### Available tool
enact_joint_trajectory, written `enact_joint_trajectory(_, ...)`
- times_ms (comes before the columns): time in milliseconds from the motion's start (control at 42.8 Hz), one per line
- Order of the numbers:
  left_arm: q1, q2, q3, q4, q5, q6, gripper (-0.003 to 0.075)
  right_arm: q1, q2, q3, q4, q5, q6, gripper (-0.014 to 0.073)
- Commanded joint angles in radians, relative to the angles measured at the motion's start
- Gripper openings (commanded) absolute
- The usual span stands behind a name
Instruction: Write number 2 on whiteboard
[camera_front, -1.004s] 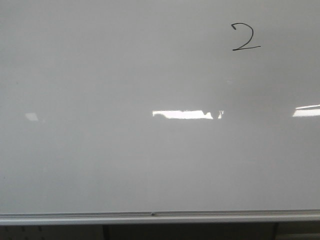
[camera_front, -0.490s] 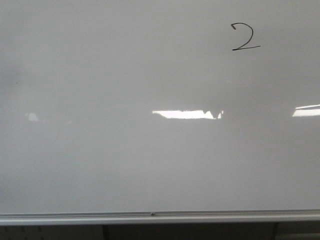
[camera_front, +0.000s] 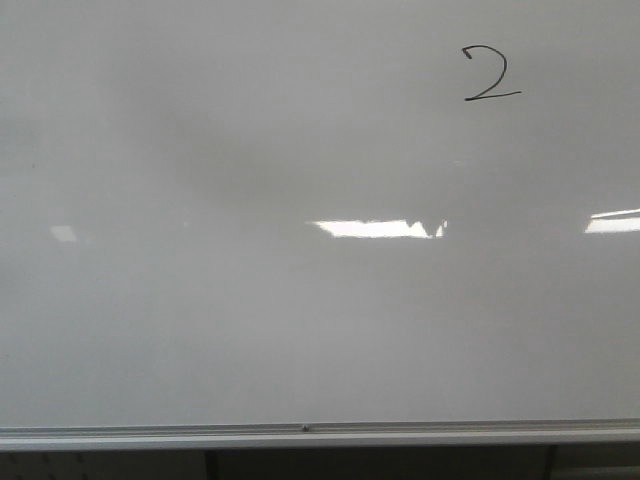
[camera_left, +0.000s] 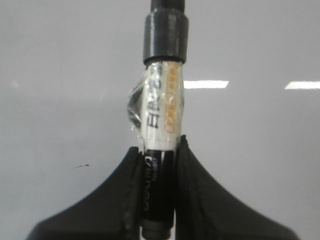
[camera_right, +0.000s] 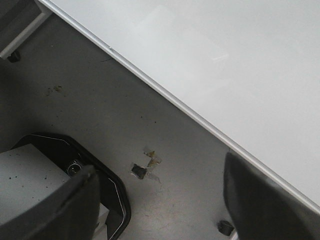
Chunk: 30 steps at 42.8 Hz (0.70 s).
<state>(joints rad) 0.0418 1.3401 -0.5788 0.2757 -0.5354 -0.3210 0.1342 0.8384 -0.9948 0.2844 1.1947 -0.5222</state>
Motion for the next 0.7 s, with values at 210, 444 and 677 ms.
enact_joint_trajectory(210, 0.012, 0.152, -0.072, -0.052, -0.205, 0.000, -0.0020, -0.008, -0.005, -0.033, 0.015, -0.048, 0.000, 0.0541)
enact_joint_trajectory(444, 0.012, 0.231, -0.134, -0.052, -0.205, 0.000, -0.0020, -0.008, -0.005, -0.033, 0.015, -0.048, 0.000, 0.0541)
enact_joint_trajectory(677, 0.012, 0.249, -0.171, -0.004, -0.170, 0.000, 0.0087, -0.008, -0.005, -0.033, 0.015, -0.048, 0.000, 0.0541)
